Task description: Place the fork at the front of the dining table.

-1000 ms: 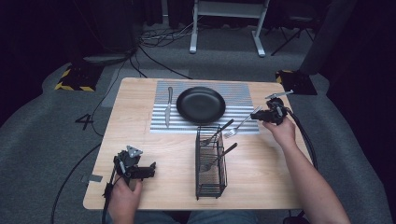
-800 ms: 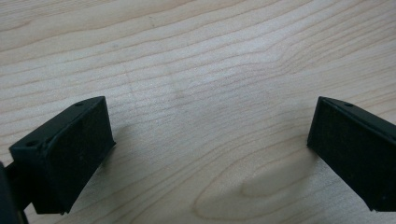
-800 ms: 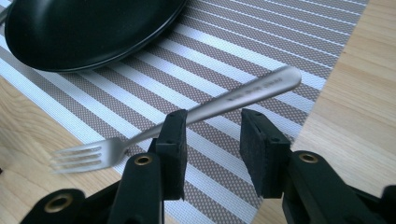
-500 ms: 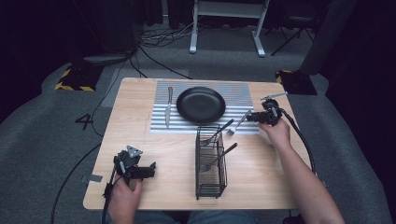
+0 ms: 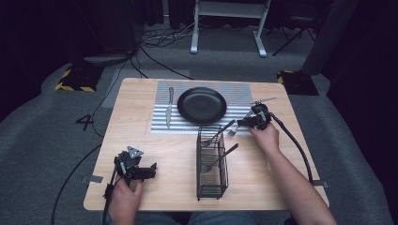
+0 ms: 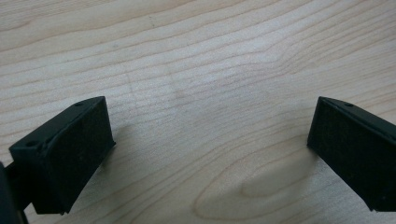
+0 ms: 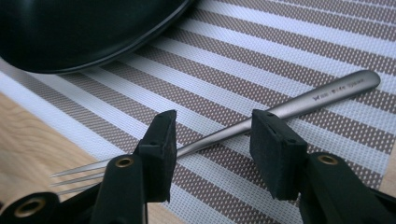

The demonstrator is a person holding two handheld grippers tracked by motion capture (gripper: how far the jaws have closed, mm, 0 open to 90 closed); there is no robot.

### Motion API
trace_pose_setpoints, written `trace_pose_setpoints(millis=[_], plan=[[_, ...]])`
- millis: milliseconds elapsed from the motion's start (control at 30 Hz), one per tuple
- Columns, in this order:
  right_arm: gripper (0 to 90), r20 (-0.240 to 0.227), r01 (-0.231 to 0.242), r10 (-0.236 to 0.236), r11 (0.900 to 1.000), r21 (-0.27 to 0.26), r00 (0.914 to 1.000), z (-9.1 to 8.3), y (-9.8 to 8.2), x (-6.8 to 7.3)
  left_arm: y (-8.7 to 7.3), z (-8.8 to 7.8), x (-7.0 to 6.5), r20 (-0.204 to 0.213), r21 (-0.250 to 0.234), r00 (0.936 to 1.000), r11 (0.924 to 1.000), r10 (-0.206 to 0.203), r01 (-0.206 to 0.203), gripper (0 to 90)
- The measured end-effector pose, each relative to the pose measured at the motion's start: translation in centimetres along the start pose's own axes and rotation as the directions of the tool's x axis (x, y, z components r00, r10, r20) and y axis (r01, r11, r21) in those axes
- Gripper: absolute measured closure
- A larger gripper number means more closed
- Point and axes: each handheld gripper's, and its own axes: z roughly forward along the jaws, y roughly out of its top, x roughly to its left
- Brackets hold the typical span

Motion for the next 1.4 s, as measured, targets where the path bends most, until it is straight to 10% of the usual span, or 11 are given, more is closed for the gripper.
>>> trace_pose_setpoints(millis=[300,433,800,1400], plan=[[47.3,0.091,0.032,-0.032,0.999,-0.001,0.9953,1.6,0.0,1.7,0.0,0.0,0.0,0.000,0.000,1.0000,1.0000,0.000,0.000,0.2],[51.3,0.173,0.123,-0.125,0.992,0.021,0.9770,2.2,0.2,2.9,0.0,0.0,0.0,0.000,0.000,1.0000,1.0000,0.000,0.000,0.2],[68.8,0.087,0.067,-0.067,0.998,-0.003,0.9939,2.3,0.9,1.9,0.0,0.0,0.0,0.000,0.000,1.0000,1.0000,0.000,0.000,0.2],[77.6,0.091,0.024,-0.020,0.999,-0.045,0.9957,2.9,2.0,-0.4,0.0,0.0,0.0,0.000,0.000,1.0000,1.0000,0.000,0.000,0.2]])
